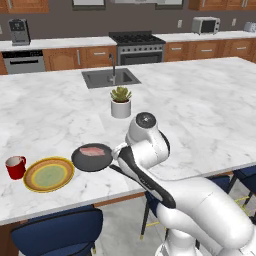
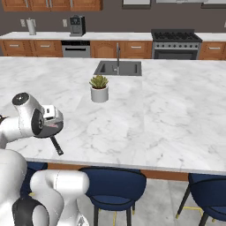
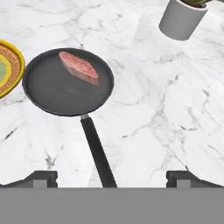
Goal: Pick up the pan with the steak in it and place it on the dining table. Then place the steak on the plate.
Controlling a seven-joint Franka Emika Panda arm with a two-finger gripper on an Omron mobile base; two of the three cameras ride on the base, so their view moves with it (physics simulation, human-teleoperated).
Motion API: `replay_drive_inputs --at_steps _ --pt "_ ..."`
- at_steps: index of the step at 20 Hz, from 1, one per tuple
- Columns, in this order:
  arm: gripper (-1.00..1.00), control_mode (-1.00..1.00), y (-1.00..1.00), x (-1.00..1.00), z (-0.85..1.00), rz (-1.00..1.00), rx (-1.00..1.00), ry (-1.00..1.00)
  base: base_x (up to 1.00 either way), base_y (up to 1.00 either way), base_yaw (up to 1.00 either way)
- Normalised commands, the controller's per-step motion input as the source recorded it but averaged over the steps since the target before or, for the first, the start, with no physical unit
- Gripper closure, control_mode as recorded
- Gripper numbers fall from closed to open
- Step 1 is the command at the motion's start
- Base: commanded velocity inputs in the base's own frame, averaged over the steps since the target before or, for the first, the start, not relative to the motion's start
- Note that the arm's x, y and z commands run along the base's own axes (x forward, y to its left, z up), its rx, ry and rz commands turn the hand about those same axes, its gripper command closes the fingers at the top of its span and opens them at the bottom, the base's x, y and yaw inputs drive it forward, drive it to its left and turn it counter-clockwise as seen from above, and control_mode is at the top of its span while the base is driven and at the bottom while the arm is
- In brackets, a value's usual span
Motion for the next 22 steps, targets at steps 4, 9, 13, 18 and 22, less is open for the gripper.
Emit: replay_drive_inputs --at_steps 4,9,13,18,22 --pt "-1.00 -1.00 -0.01 -0.19 0.07 0.00 -0.01 -0.05 0.00 0.00 0.00" --pt "-1.00 -1.00 0.00 -0.01 0.01 0.01 0.00 0.01 0.00 0.00 0.00" --pt "-1.00 -1.00 -0.02 -0.24 0.16 0.11 0.01 0.03 0.00 0.00 0.00" --pt "-1.00 -1.00 -0.01 -0.18 0.26 0.13 0.01 0.06 0.00 0.00 0.00" --pt "-1.00 -1.00 0.03 0.05 0.28 0.09 0.00 0.13 0.00 0.00 0.00"
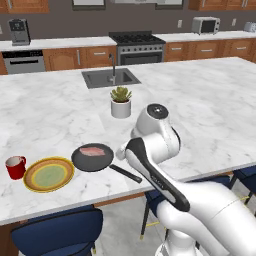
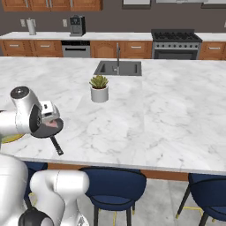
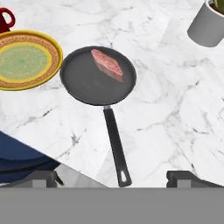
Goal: Pick up the pan with the steak in it and place it on the dining table. Then place the steak on the plate.
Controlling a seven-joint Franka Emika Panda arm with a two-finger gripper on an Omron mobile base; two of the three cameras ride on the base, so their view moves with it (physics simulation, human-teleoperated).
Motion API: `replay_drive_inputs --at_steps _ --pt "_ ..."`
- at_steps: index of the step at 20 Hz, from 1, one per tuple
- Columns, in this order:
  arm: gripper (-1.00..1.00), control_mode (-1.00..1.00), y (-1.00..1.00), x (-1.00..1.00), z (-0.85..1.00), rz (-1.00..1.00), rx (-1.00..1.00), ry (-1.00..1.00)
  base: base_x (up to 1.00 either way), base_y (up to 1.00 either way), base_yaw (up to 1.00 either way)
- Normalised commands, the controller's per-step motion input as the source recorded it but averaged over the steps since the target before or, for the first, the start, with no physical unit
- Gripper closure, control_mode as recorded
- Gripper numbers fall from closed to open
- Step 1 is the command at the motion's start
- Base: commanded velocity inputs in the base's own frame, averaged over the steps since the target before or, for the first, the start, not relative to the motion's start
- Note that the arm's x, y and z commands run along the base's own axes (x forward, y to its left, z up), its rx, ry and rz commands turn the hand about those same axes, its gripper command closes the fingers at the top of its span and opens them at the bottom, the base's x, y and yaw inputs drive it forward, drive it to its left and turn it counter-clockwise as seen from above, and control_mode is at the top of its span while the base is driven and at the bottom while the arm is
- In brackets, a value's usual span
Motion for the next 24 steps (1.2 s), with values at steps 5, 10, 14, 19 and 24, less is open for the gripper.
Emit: replay_drive_inputs --at_steps 5,10,14,19,24 --pt "-1.00 -1.00 0.17 0.19 0.16 0.03 -0.03 0.17 0.00 0.00 0.00" --pt "-1.00 -1.00 0.24 0.22 0.04 0.00 -0.06 0.16 0.00 0.00 0.00" --pt "-1.00 -1.00 0.00 0.00 0.00 0.00 -0.01 0.02 0.00 0.00 0.00" --pt "-1.00 -1.00 0.04 0.05 -0.03 0.00 0.00 0.00 0.00 0.00 0.00" --pt "-1.00 -1.00 0.03 0.00 -0.04 0.01 -0.04 0.00 0.00 0.00 0.00"
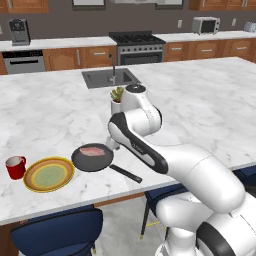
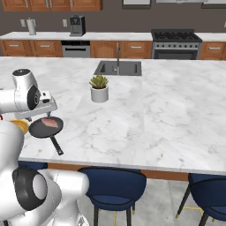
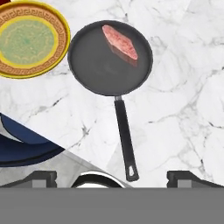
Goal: Pick up the pan with the steak in it and place it on the dining table. Then place the steak on the plate.
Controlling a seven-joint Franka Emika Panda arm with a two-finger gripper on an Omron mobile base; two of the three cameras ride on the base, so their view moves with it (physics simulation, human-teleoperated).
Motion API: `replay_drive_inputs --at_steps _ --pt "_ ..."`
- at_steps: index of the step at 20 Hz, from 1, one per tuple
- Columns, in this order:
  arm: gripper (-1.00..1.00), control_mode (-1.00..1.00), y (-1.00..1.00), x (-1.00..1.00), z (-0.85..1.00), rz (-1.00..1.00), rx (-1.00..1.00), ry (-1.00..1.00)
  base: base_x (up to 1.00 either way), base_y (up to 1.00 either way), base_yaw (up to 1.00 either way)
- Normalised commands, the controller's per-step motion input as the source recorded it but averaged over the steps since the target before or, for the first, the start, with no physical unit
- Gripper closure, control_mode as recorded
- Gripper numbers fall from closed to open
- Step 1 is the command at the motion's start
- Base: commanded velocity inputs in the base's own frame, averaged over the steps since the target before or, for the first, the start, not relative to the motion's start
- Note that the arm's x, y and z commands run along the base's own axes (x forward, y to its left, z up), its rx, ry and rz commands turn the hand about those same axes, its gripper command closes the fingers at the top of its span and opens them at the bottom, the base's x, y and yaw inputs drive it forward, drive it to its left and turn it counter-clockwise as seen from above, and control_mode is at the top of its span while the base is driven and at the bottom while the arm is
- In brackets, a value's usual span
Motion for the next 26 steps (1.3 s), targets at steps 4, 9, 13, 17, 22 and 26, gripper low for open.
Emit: replay_drive_inputs --at_steps 4,9,13,17,22,26 --pt "-1.00 -1.00 0.03 0.00 -0.18 0.05 -0.06 0.02 0.00 0.00 0.00" --pt "-1.00 -1.00 0.00 0.00 -0.19 0.06 -0.03 0.00 0.00 0.00 0.00" --pt "-1.00 -1.00 0.02 0.10 -0.14 0.07 0.00 0.00 0.00 0.00 0.00" --pt "-1.00 -1.00 0.08 0.22 -0.10 0.08 0.00 0.00 0.00 0.00 0.00" --pt "-1.00 -1.00 0.19 0.21 -0.11 0.07 0.00 0.00 0.00 0.00 0.00" --pt "-1.00 -1.00 0.33 0.18 -0.11 0.03 -0.01 0.00 0.00 0.00 0.00"
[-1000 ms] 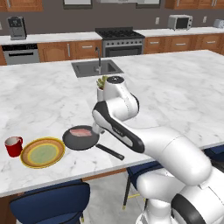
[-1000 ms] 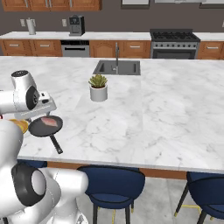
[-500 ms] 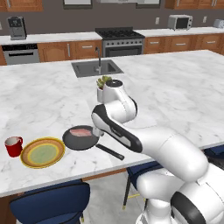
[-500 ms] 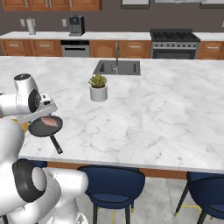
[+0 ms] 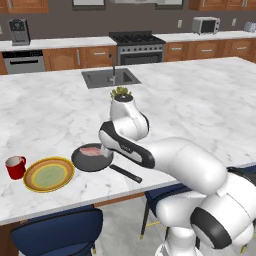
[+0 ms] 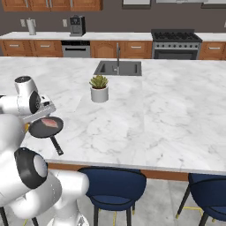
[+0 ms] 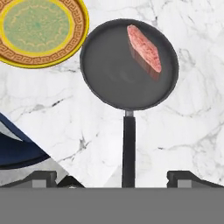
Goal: Pick up the pan with the steak in it and place it on the dining table. Then place the steak on the plate.
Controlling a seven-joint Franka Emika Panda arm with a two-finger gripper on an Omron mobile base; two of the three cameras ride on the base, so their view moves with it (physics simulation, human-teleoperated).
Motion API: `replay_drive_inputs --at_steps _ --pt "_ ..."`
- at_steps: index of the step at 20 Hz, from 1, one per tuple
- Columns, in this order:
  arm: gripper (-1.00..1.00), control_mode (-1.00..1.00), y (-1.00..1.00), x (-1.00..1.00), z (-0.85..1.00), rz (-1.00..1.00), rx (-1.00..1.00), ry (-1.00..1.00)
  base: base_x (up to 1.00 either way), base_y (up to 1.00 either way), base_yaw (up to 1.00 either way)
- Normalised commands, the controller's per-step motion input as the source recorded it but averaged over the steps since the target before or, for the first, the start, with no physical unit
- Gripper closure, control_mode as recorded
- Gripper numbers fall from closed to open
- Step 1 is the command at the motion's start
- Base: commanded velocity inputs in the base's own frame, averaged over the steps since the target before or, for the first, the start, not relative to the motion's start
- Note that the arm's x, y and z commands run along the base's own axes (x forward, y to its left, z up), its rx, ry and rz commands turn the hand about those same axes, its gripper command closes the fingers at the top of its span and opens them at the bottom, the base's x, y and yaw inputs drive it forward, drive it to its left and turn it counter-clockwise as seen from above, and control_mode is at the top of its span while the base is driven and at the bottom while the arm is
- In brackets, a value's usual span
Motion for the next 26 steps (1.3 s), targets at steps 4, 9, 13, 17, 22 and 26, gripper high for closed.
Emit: replay_drive_inputs --at_steps 4,9,13,17,22,26 --pt "-1.00 -1.00 0.34 0.21 -0.11 0.01 -0.01 0.00 0.00 0.00 0.00" --pt "-1.00 -1.00 0.22 0.35 -0.13 0.02 0.00 0.00 0.00 0.00 0.00" --pt "-1.00 -1.00 0.04 0.36 -0.13 0.05 0.00 0.00 0.00 0.00 0.00" --pt "-1.00 -1.00 0.00 0.06 -0.04 0.05 0.00 0.01 0.00 0.00 0.00" --pt "-1.00 -1.00 0.00 0.01 -0.05 0.02 0.00 0.00 0.00 0.00 0.00" --pt "-1.00 -1.00 0.00 0.06 -0.22 0.06 0.00 0.00 0.00 0.00 0.00"
